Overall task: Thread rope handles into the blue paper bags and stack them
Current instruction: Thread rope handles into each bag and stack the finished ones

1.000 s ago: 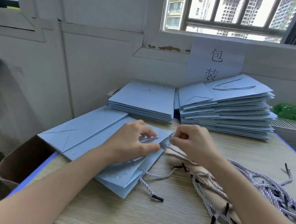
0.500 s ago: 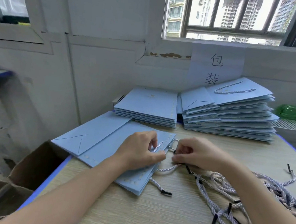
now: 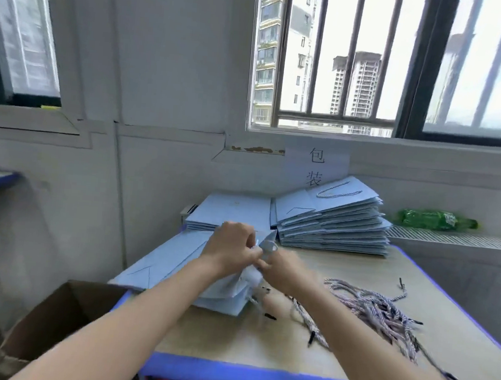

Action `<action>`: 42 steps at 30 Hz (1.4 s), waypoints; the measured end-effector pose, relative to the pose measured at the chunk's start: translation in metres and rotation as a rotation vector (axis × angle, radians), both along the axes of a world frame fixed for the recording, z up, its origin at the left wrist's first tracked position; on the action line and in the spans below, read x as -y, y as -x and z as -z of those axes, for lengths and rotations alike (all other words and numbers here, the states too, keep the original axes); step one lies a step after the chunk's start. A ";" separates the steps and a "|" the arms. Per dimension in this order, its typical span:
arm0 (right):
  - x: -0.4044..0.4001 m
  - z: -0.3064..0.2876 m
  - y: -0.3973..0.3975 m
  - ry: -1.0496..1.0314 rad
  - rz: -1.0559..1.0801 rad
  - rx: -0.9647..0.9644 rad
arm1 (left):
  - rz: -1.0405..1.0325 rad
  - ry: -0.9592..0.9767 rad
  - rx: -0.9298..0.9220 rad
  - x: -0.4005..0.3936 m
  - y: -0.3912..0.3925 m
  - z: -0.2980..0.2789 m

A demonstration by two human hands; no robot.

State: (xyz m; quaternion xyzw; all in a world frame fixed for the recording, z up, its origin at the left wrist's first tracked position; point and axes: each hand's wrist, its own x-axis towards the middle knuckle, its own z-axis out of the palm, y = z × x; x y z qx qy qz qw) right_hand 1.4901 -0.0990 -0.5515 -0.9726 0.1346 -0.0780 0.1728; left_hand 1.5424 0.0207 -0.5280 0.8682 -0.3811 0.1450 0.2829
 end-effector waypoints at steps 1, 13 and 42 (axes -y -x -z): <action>-0.002 -0.009 0.006 -0.134 0.038 0.049 | -0.006 0.093 -0.013 -0.003 0.004 -0.012; -0.043 -0.157 0.080 -0.760 0.010 0.480 | 0.146 0.871 -0.463 -0.056 0.045 -0.132; 0.036 -0.126 0.080 0.247 0.415 0.357 | -0.393 0.751 -0.392 -0.118 -0.042 -0.075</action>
